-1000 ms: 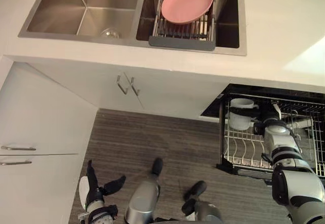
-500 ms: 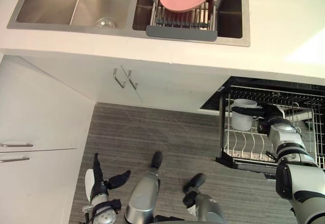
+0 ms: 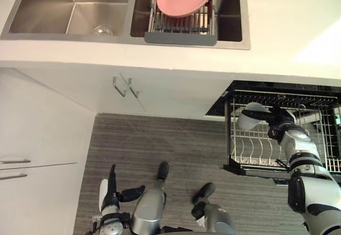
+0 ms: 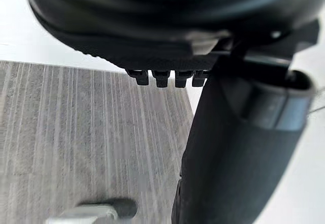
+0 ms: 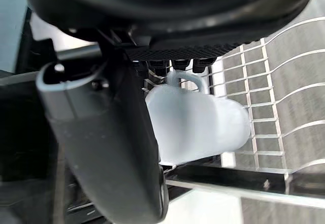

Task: Walk over to the sink, pick up the cup, carry it to the dishwasher, place the cup inside the dishwasher, then close the dishwasher door

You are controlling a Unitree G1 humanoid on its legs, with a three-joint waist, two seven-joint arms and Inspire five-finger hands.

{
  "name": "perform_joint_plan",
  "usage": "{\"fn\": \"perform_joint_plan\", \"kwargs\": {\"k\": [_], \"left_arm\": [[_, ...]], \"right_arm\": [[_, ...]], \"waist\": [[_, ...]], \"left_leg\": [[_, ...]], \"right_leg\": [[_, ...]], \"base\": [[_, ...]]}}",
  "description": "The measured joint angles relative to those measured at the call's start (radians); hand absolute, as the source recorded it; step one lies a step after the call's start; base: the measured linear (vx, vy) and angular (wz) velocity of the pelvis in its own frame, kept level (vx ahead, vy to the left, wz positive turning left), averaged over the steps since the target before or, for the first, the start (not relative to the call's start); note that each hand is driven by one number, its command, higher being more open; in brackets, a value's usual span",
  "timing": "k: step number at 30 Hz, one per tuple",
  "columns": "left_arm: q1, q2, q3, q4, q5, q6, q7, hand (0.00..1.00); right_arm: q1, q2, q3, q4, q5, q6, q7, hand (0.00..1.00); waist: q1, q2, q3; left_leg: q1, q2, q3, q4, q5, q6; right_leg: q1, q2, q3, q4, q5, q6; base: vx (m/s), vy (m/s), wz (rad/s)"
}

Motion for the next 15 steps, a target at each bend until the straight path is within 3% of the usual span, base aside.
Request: {"fn": "perform_joint_plan", "kwargs": {"k": [5, 12, 13, 15], "left_arm": [[0.017, 0.002, 0.031, 0.053, -0.045, 0.001, -0.058, 1.00], [0.102, -0.016, 0.156, 0.055, -0.102, -0.009, -0.067, 1.00], [0.113, -0.021, 0.200, 0.071, -0.144, -0.009, -0.081, 1.00], [0.118, -0.038, 0.275, 0.108, -0.152, -0.008, -0.092, 1.00]], "right_arm": [[0.160, 0.072, 0.000, -0.178, 0.017, -0.013, 0.031, 1.00], [0.372, 0.179, -0.009, -0.470, 0.016, -0.026, -0.007, 1.00], [0.391, 0.183, -0.025, -0.526, 0.016, -0.028, -0.011, 1.00], [0.417, 0.189, -0.099, -0.614, 0.016, -0.036, -0.031, 1.00]], "waist": [[-0.025, -0.021, -0.061], [-0.048, -0.017, -0.138], [-0.052, -0.008, -0.146], [-0.063, 0.003, -0.161]], "left_leg": [[0.046, -0.003, 0.014, -0.025, -0.001, -0.001], [0.064, -0.008, -0.028, -0.009, -0.004, -0.004], [0.054, -0.003, -0.021, -0.012, -0.018, -0.001], [0.028, 0.021, 0.088, -0.008, -0.034, -0.002]], "right_leg": [[0.034, 0.000, 0.011, -0.013, 0.002, 0.003], [0.092, -0.001, -0.024, -0.015, -0.013, 0.019], [0.088, -0.002, -0.035, -0.009, -0.021, 0.019], [0.088, -0.012, -0.079, -0.012, -0.028, 0.028]], "base": [[0.06, 0.009, -0.06], [-0.03, 0.009, 0.20], [-0.13, 0.025, 0.36], [-0.10, 0.030, 0.61]]}}
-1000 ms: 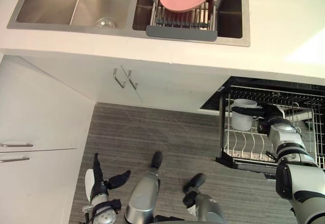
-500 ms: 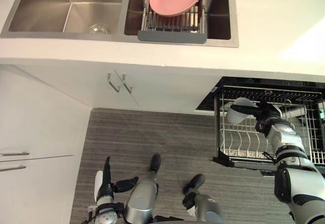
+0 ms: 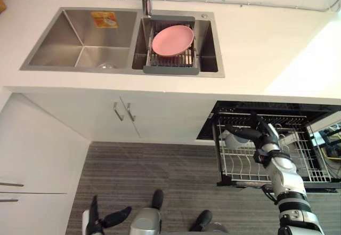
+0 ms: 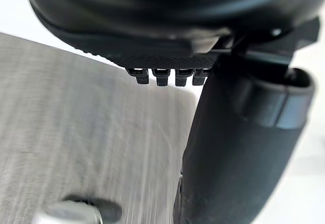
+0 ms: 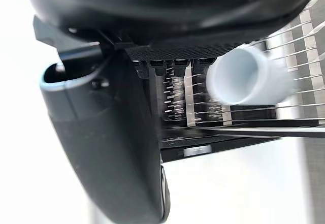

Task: Walk over to the sink, pick up the cup, carry it to the dishwasher, place the cup inside the dishwasher, then close the dishwasher door

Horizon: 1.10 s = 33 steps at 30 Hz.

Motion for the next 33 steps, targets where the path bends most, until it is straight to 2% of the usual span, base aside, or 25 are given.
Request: {"fn": "perform_joint_plan", "kwargs": {"k": [1, 2, 4, 8, 9, 10, 11, 12, 13, 14, 15, 16, 17, 18, 19, 20, 21, 22, 26, 32, 33], "left_arm": [[0.012, -0.014, 0.026, 0.020, 0.009, 0.001, -0.003, 1.00], [0.039, -0.026, 0.034, 0.030, 0.046, 0.001, -0.008, 1.00], [0.076, -0.046, 0.033, 0.048, 0.108, 0.003, -0.010, 1.00], [0.064, -0.068, -0.016, 0.049, 0.131, 0.018, -0.024, 1.00], [0.048, -0.075, -0.014, 0.046, 0.129, 0.020, -0.028, 1.00], [0.037, -0.074, -0.011, 0.040, 0.125, 0.020, -0.032, 1.00], [0.025, -0.071, -0.003, 0.024, 0.106, 0.020, -0.042, 1.00], [0.024, -0.051, -0.004, -0.009, 0.101, 0.016, -0.057, 1.00], [0.024, -0.046, -0.004, -0.014, 0.103, 0.015, -0.061, 1.00], [0.025, -0.027, -0.004, -0.030, 0.109, 0.012, -0.070, 1.00], [0.025, -0.020, -0.005, -0.033, 0.110, 0.009, -0.075, 1.00], [0.026, -0.009, -0.013, -0.034, 0.112, 0.000, -0.082, 1.00], [0.026, -0.006, -0.015, -0.033, 0.112, 0.000, -0.082, 1.00], [0.026, 0.005, -0.025, -0.031, 0.112, 0.000, -0.082, 1.00], [0.026, 0.007, -0.035, -0.031, 0.110, -0.002, -0.082, 1.00], [0.026, 0.009, -0.044, -0.032, 0.108, -0.011, -0.090, 1.00], [0.022, 0.008, -0.044, -0.028, 0.108, -0.014, -0.097, 1.00], [0.025, -0.003, -0.047, -0.019, 0.108, -0.017, -0.114, 1.00], [0.026, -0.021, -0.074, 0.002, 0.110, -0.023, -0.143, 1.00], [0.027, -0.019, -0.081, 0.019, 0.125, -0.029, -0.144, 1.00], [0.027, -0.018, -0.083, 0.025, 0.131, -0.029, -0.143, 1.00]], "right_arm": [[0.014, 0.000, -0.050, -0.051, 0.001, 0.006, -0.023, 1.00], [0.045, 0.013, -0.086, -0.083, 0.011, 0.003, -0.040, 1.00], [0.090, 0.052, -0.103, -0.138, 0.010, 0.003, -0.058, 1.00], [0.115, 0.106, -0.149, -0.170, 0.013, -0.036, -0.122, 1.00], [0.115, 0.112, -0.152, -0.170, 0.013, -0.037, -0.147, 1.00], [0.116, 0.116, -0.153, -0.170, 0.013, -0.037, -0.163, 1.00], [0.126, 0.125, -0.153, -0.180, 0.012, -0.037, -0.187, 1.00], [0.166, 0.157, -0.155, -0.243, 0.011, -0.041, -0.212, 1.00], [0.177, 0.165, -0.155, -0.259, 0.009, -0.046, -0.215, 1.00], [0.222, 0.190, -0.155, -0.347, 0.003, -0.064, -0.229, 1.00], [0.240, 0.194, -0.155, -0.380, 0.003, -0.078, -0.235, 1.00], [0.269, 0.193, -0.163, -0.453, 0.001, -0.125, -0.238, 1.00], [0.271, 0.193, -0.169, -0.476, 0.000, -0.153, -0.239, 1.00], [0.272, 0.191, -0.186, -0.512, -0.017, -0.217, -0.248, 1.00], [0.269, 0.187, -0.195, -0.534, -0.033, -0.261, -0.263, 1.00], [0.259, 0.184, -0.199, -0.560, -0.043, -0.305, -0.292, 1.00], [0.254, 0.183, -0.201, -0.567, -0.050, -0.326, -0.307, 1.00], [0.253, 0.182, -0.205, -0.568, -0.066, -0.350, -0.338, 1.00], [0.273, 0.196, -0.222, -0.569, -0.078, -0.357, -0.418, 1.00], [0.312, 0.238, -0.254, -0.576, -0.111, -0.357, -0.462, 1.00], [0.313, 0.243, -0.253, -0.579, -0.111, -0.357, -0.457, 1.00]], "waist": [[-0.011, 0.000, -0.006], [-0.016, 0.019, -0.017], [-0.019, 0.026, -0.022], [-0.029, 0.025, -0.024], [-0.035, 0.026, -0.025], [-0.042, 0.027, -0.025], [-0.049, 0.026, -0.026], [-0.069, 0.022, -0.027], [-0.076, 0.022, -0.027], [-0.099, 0.022, -0.031], [-0.111, 0.022, -0.032], [-0.126, 0.020, -0.033], [-0.128, 0.018, -0.035], [-0.132, 0.011, -0.051], [-0.137, 0.004, -0.064], [-0.144, -0.016, -0.078], [-0.152, -0.024, -0.081], [-0.148, -0.024, -0.101], [-0.151, -0.022, -0.111], [-0.151, -0.018, -0.125], [-0.149, -0.017, -0.125]], "left_leg": [[-0.011, 0.020, 0.074, 0.009, 0.001, 0.011], [-0.019, 0.036, 0.134, 0.023, 0.005, 0.004], [-0.015, 0.028, 0.156, 0.039, 0.024, 0.004], [-0.011, -0.035, 0.143, 0.067, 0.004, 0.040], [-0.003, -0.052, 0.144, 0.080, -0.014, 0.054], [0.000, -0.063, 0.140, 0.083, -0.032, 0.059], [0.007, -0.075, 0.133, 0.085, -0.050, 0.081], [0.023, -0.085, 0.111, 0.077, -0.054, 0.090], [0.027, -0.086, 0.102, 0.075, -0.054, 0.093], [0.041, -0.084, 0.072, 0.064, -0.053, 0.101], [0.049, -0.080, 0.060, 0.058, -0.050, 0.106], [0.075, -0.069, 0.045, 0.045, -0.050, 0.109], [0.086, -0.065, 0.044, 0.042, -0.053, 0.105], [0.097, -0.059, 0.045, 0.042, -0.052, 0.091], [0.101, -0.057, 0.044, 0.042, -0.056, 0.085], [0.101, -0.059, 0.041, 0.050, -0.068, 0.069], [0.102, -0.057, 0.038, 0.060, -0.077, 0.060], [0.108, -0.029, 0.047, 0.066, -0.096, 0.037], [0.153, 0.005, 0.063, 0.049, -0.114, 0.011], [0.189, 0.008, 0.070, 0.043, -0.126, 0.003], [0.180, 0.008, 0.072, 0.086, -0.153, 0.003]], "right_leg": [[-0.002, -0.015, -0.024, -0.003, -0.002, 0.001], [-0.001, -0.027, -0.040, 0.018, -0.009, 0.011], [0.010, -0.053, -0.043, 0.054, -0.006, 0.027], [0.011, -0.137, -0.043, 0.123, -0.011, 0.055], [-0.003, -0.177, -0.022, 0.200, -0.032, 0.035], [-0.023, -0.208, -0.004, 0.276, -0.054, -0.004], [-0.061, -0.238, 0.057, 0.371, -0.074, -0.083], [-0.110, -0.235, 0.222, 0.463, -0.072, -0.106], [-0.117, -0.230, 0.250, 0.475, -0.076, -0.103], [-0.129, -0.186, 0.355, 0.504, -0.115, -0.061], [-0.130, -0.155, 0.388, 0.510, -0.148, -0.050], [-0.139, -0.081, 0.420, 0.511, -0.217, -0.045], [-0.147, -0.057, 0.418, 0.508, -0.237, -0.046], [-0.172, -0.016, 0.414, 0.485, -0.255, -0.049], [-0.184, 0.005, 0.413, 0.436, -0.253, -0.050], [-0.189, 0.026, 0.416, 0.331, -0.220, -0.066], [-0.187, 0.034, 0.422, 0.298, -0.168, -0.057], [-0.153, 0.070, 0.420, 0.249, -0.151, -0.071], [-0.085, 0.116, 0.423, 0.176, -0.144, -0.082], [-0.040, 0.125, 0.428, 0.149, -0.143, -0.083], [-0.031, 0.124, 0.433, 0.152, -0.145, -0.083]], "base": [[-0.01, 0.041, 0.65], [0.01, 0.056, 0.53], [0.07, 0.107, 0.23], [0.12, 0.157, 0.20], [0.09, 0.174, 0.12], [0.10, 0.208, 0.15], [0.16, 0.203, 0.30], [0.12, 0.133, 0.31], [0.17, 0.058, 0.50], [0.11, -0.016, 0.44], [0.21, -0.058, 0.50], [0.17, -0.065, 0.26], [0.19, -0.088, 0.16], [0.16, -0.089, 0.08], [0.21, -0.128, 0.13], [0.18, -0.122, 0.16], [0.20, -0.148, 0.03], [0.16, -0.126, -0.08], [0.14, -0.142, -0.13], [0.06, -0.024, -0.03], [0.00, 0.016, -0.05]]}}
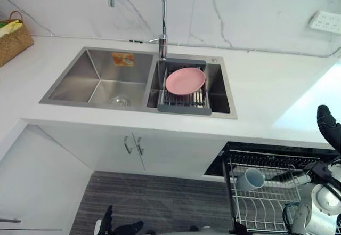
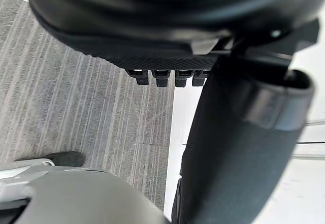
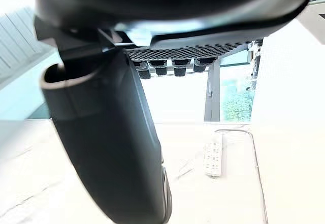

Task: Walk over to the sink, pick up the cup, carry it to the dishwasher, place the cup inside the dishwasher, then close the dishwasher door

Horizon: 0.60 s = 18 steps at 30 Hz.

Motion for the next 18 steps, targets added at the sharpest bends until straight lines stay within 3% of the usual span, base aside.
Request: {"fn": "perform_joint_plan", "kwargs": {"k": [1, 3, 5, 6, 7, 8, 9, 11, 12, 13, 14, 16, 18], "left_arm": [[0.000, 0.000, 0.000, 0.003, 0.000, 0.000, 0.001, 1.00], [0.000, -0.007, 0.002, 0.023, -0.001, -0.007, 0.003, 1.00], [0.003, -0.015, 0.002, 0.023, -0.001, -0.011, 0.006, 1.00], [0.004, -0.019, 0.008, 0.023, 0.000, -0.013, 0.005, 1.00], [0.008, -0.039, 0.030, -0.005, 0.000, -0.031, 0.006, 1.00], [0.012, -0.052, 0.041, -0.021, 0.000, -0.038, 0.009, 1.00], [0.012, -0.066, 0.056, -0.031, 0.000, -0.054, 0.020, 1.00], [0.014, -0.066, 0.058, -0.035, 0.000, -0.052, 0.026, 1.00], [0.016, -0.064, 0.059, -0.035, 0.000, -0.049, 0.026, 1.00], [0.018, -0.063, 0.065, -0.029, -0.004, -0.038, 0.025, 1.00], [0.016, -0.061, 0.079, -0.013, -0.008, -0.033, 0.026, 1.00], [0.017, -0.058, 0.088, 0.034, -0.022, -0.028, 0.028, 1.00], [0.015, -0.059, 0.087, 0.057, -0.023, -0.025, 0.039, 1.00]], "right_arm": [[0.001, 0.001, 0.001, -0.002, 0.000, 0.000, 0.003, 1.00], [0.009, -0.003, -0.001, -0.031, 0.000, 0.000, 0.020, 1.00], [0.036, -0.007, 0.001, -0.058, 0.000, 0.000, 0.032, 1.00], [0.043, -0.013, 0.001, -0.077, 0.003, -0.001, 0.045, 1.00], [0.050, -0.024, -0.001, -0.103, 0.013, -0.001, 0.046, 1.00], [0.050, -0.030, 0.000, -0.117, 0.015, -0.001, 0.051, 1.00], [0.043, -0.038, 0.001, -0.134, 0.014, -0.005, 0.067, 1.00], [0.007, -0.045, 0.005, -0.113, 0.015, -0.007, 0.080, 1.00], [-0.006, -0.047, 0.005, -0.103, 0.014, -0.007, 0.080, 1.00], [-0.027, -0.052, 0.007, -0.081, 0.014, -0.007, 0.080, 1.00], [-0.033, -0.054, 0.009, -0.065, 0.014, -0.008, 0.080, 1.00], [-0.032, -0.055, 0.028, -0.051, 0.014, -0.008, 0.078, 1.00], [-0.034, -0.062, 0.034, -0.053, 0.013, -0.017, 0.078, 1.00]], "waist": [[0.000, 0.002, 0.001], [-0.001, 0.028, 0.006], [0.004, 0.050, -0.001], [-0.001, 0.046, -0.005], [-0.001, 0.059, 0.003], [0.001, 0.068, 0.011], [0.009, 0.077, 0.029], [0.017, 0.083, 0.036], [0.021, 0.083, 0.036], [0.025, 0.082, 0.036], [0.025, 0.080, 0.035], [0.025, 0.071, 0.026], [0.022, 0.066, 0.022]], "left_leg": [[-0.009, 0.001, 0.001, 0.030, -0.019, 0.001], [-0.073, 0.025, -0.004, 0.229, -0.140, -0.004], [-0.085, 0.036, 0.000, 0.302, -0.175, -0.011], [-0.152, 0.052, 0.024, 0.450, -0.191, -0.012], [-0.273, 0.090, 0.044, 0.691, -0.156, 0.002], [-0.316, 0.106, 0.038, 0.783, -0.124, -0.005], [-0.357, 0.113, 0.022, 0.896, -0.097, -0.031], [-0.355, 0.106, 0.030, 0.812, -0.174, -0.038], [-0.355, 0.104, 0.034, 0.743, -0.179, -0.034], [-0.353, 0.101, 0.030, 0.570, -0.170, -0.039], [-0.346, 0.100, 0.023, 0.438, -0.105, -0.034], [-0.319, 0.056, 0.026, 0.401, -0.056, -0.006], [-0.329, 0.021, 0.039, 0.421, -0.073, 0.023]], "right_leg": [[0.002, -0.001, 0.002, 0.006, -0.005, 0.001], [0.000, 0.002, 0.003, 0.085, -0.056, 0.008], [-0.006, 0.008, 0.010, 0.137, -0.101, -0.002], [-0.014, 0.000, 0.007, 0.159, -0.128, -0.004], [-0.024, 0.005, 0.007, 0.179, -0.141, -0.008], [-0.016, 0.012, 0.011, 0.180, -0.143, -0.010], [0.017, 0.016, 0.027, 0.171, -0.141, -0.017], [0.071, 0.002, 0.060, 0.147, -0.143, -0.013], [0.075, -0.002, 0.073, 0.142, -0.144, -0.012], [0.081, -0.008, 0.097, 0.125, -0.144, -0.011], [0.088, -0.011, 0.121, 0.108, -0.147, -0.002], [0.114, -0.025, 0.190, 0.062, -0.148, 0.009], [0.114, -0.052, 0.228, 0.046, -0.147, 0.028]], "base": [[-0.02, 0.019, -0.04], [-0.04, 0.012, 0.01], [0.00, 0.013, 0.02], [-0.02, 0.020, 0.10], [-0.02, 0.014, 0.08], [0.01, 0.009, -0.13], [0.09, 0.049, -0.29], [0.12, 0.097, -0.42], [0.13, 0.130, -0.60], [0.18, 0.175, -0.65], [0.21, 0.203, -0.66], [0.34, 0.247, -0.58], [0.40, 0.236, -0.31]]}}
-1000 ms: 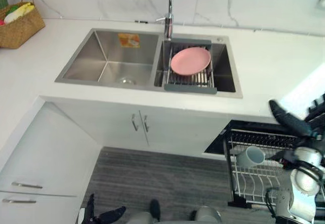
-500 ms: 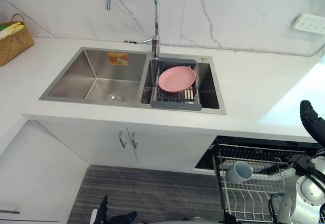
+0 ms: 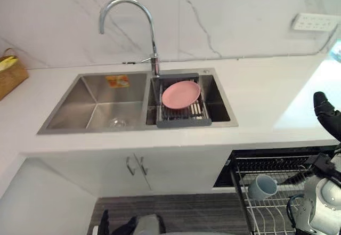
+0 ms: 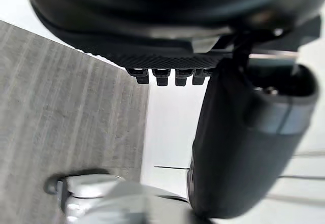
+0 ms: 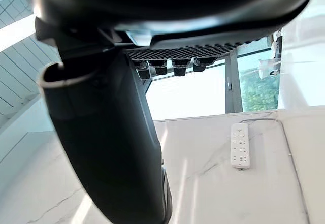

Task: Walk over to the sink, pick up the cup, carry it to the dishwasher, place the cup inside the dishwasher, then close the dishwasher door

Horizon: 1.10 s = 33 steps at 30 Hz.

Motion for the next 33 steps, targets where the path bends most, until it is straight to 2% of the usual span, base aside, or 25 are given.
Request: {"fn": "perform_joint_plan", "kwargs": {"k": [1, 2, 5, 6, 8, 9, 10, 11, 12, 15, 16, 17, 18, 19, 23, 28, 33], "left_arm": [[0.000, 0.000, -0.007, 0.004, 0.001, 0.010, 0.007, 1.00], [0.001, -0.001, -0.014, -0.004, 0.002, 0.032, 0.011, 1.00], [0.014, -0.001, -0.038, -0.046, 0.023, 0.058, 0.032, 1.00], [0.022, -0.001, -0.045, -0.057, 0.031, 0.058, 0.036, 1.00], [0.046, -0.001, -0.054, -0.079, 0.042, 0.054, 0.049, 1.00], [0.057, 0.004, -0.067, -0.086, 0.042, 0.054, 0.058, 1.00], [0.071, 0.010, -0.086, -0.104, 0.042, 0.060, 0.069, 1.00], [0.080, 0.013, -0.092, -0.119, 0.041, 0.063, 0.071, 1.00], [0.080, 0.022, -0.105, -0.151, 0.040, 0.073, 0.076, 1.00], [0.073, 0.033, -0.126, -0.240, 0.040, 0.080, 0.076, 1.00], [0.083, 0.030, -0.129, -0.255, 0.024, 0.098, 0.086, 1.00], [0.090, 0.037, -0.129, -0.261, 0.022, 0.099, 0.088, 1.00], [0.098, 0.042, -0.134, -0.266, 0.020, 0.100, 0.086, 1.00], [0.098, 0.034, -0.141, -0.273, 0.019, 0.100, 0.090, 1.00], [0.117, 0.015, -0.140, -0.272, 0.022, 0.072, 0.119, 1.00], [0.138, -0.002, -0.122, -0.272, 0.046, 0.036, 0.110, 1.00], [0.142, 0.018, -0.117, -0.268, 0.064, 0.018, 0.081, 1.00]], "right_arm": [[-0.002, 0.000, 0.006, 0.001, 0.000, 0.002, -0.004, 1.00], [-0.006, 0.000, 0.019, 0.001, 0.000, 0.007, -0.005, 1.00], [-0.019, 0.000, 0.043, 0.001, 0.000, 0.016, 0.000, 1.00], [-0.025, 0.001, 0.062, 0.001, 0.001, 0.016, 0.005, 1.00], [-0.033, 0.001, 0.108, 0.001, 0.001, 0.016, 0.026, 1.00], [-0.044, 0.001, 0.146, 0.007, 0.001, 0.012, 0.049, 1.00], [-0.050, 0.002, 0.174, 0.012, 0.001, 0.008, 0.068, 1.00], [-0.054, 0.001, 0.187, 0.015, 0.001, 0.005, 0.077, 1.00], [-0.060, 0.002, 0.209, 0.020, 0.001, -0.004, 0.093, 1.00], [-0.064, 0.001, 0.259, 0.036, -0.002, -0.010, 0.134, 1.00], [-0.063, -0.001, 0.285, 0.040, -0.017, -0.010, 0.161, 1.00], [-0.063, -0.003, 0.296, 0.039, -0.020, -0.010, 0.169, 1.00], [-0.061, -0.018, 0.303, 0.041, -0.019, -0.010, 0.186, 1.00], [-0.061, -0.048, 0.303, 0.057, -0.018, -0.008, 0.205, 1.00], [-0.057, -0.097, 0.299, 0.061, -0.011, -0.005, 0.264, 1.00], [-0.039, -0.097, 0.300, 0.058, -0.018, -0.008, 0.343, 1.00], [0.009, -0.097, 0.300, 0.058, -0.122, -0.008, 0.371, 1.00]], "waist": [[0.002, -0.003, -0.006], [0.002, -0.010, -0.009], [0.019, -0.024, -0.009], [0.034, -0.024, -0.010], [0.041, -0.028, -0.009], [0.042, -0.023, -0.011], [0.041, -0.027, -0.012], [0.040, -0.027, -0.013], [0.038, -0.025, -0.015], [0.032, -0.025, -0.016], [0.033, -0.030, -0.014], [0.036, -0.044, -0.012], [0.043, -0.050, -0.010], [0.061, -0.033, -0.017], [0.086, -0.031, -0.019], [0.089, -0.028, -0.020], [0.092, -0.028, -0.019]], "left_leg": [[0.001, -0.021, 0.009, 0.016, -0.008, 0.036], [0.006, -0.040, 0.013, 0.017, -0.015, 0.049], [0.054, -0.067, 0.012, -0.028, -0.029, 0.064], [0.093, -0.071, 0.016, -0.066, -0.038, 0.068], [0.161, -0.070, 0.029, -0.126, -0.044, 0.072], [0.215, -0.068, 0.045, -0.175, -0.046, 0.077], [0.255, -0.063, 0.059, -0.207, -0.044, 0.078], [0.266, -0.058, 0.065, -0.216, -0.043, 0.077], [0.279, -0.047, 0.069, -0.228, -0.042, 0.075], [0.287, -0.019, 0.053, -0.232, -0.041, 0.071], [0.289, -0.013, 0.043, -0.222, -0.045, 0.060], [0.289, -0.019, 0.037, -0.212, -0.054, 0.045], [0.293, -0.025, 0.018, -0.199, -0.080, 0.014], [0.292, 0.005, -0.003, -0.192, -0.097, 0.001], [0.323, 0.034, -0.031, -0.212, -0.106, -0.015], [0.328, 0.010, -0.032, -0.231, -0.106, -0.014], [0.325, -0.006, -0.038, -0.248, -0.102, -0.008]], "right_leg": [[0.006, -0.023, 0.001, -0.008, 0.007, 0.023], [0.009, -0.041, 0.003, -0.005, 0.022, 0.046], [0.004, -0.062, 0.006, 0.046, 0.043, 0.056], [-0.028, -0.066, 0.009, 0.139, 0.048, 0.058], [-0.114, -0.076, 0.008, 0.340, 0.079, 0.062], [-0.180, -0.095, 0.004, 0.492, 0.099, 0.048], [-0.237, -0.110, -0.029, 0.584, 0.073, 0.014], [-0.261, -0.115, -0.054, 0.594, 0.057, 0.000], [-0.295, -0.114, -0.104, 0.565, 0.037, -0.015], [-0.342, -0.087, -0.194, 0.370, 0.038, -0.019], [-0.337, -0.057, -0.226, 0.202, 0.118, -0.024], [-0.332, -0.049, -0.229, 0.141, 0.198, -0.038], [-0.313, -0.049, -0.246, 0.107, 0.246, -0.017], [-0.280, -0.017, -0.251, 0.044, 0.250, -0.010], [-0.161, 0.046, -0.284, -0.148, 0.311, -0.006], [-0.123, 0.043, -0.277, -0.248, 0.365, 0.013], [-0.128, 0.026, -0.279, -0.248, 0.369, 0.018]], "base": [[0.33, 0.178, 0.02], [0.32, 0.162, 0.07], [0.26, 0.109, 0.07], [0.24, 0.104, -0.12], [0.24, 0.100, -0.29], [0.22, 0.078, -0.44], [0.21, 0.066, -0.40], [0.20, 0.043, -0.22], [0.27, -0.004, -0.04], [0.23, -0.062, 0.08], [0.22, -0.141, 0.08], [0.23, -0.161, 0.13], [0.28, -0.216, 0.09], [0.23, -0.180, 0.17], [0.15, -0.107, 0.11], [0.03, 0.018, -0.03], [-0.02, 0.037, 0.02]]}}
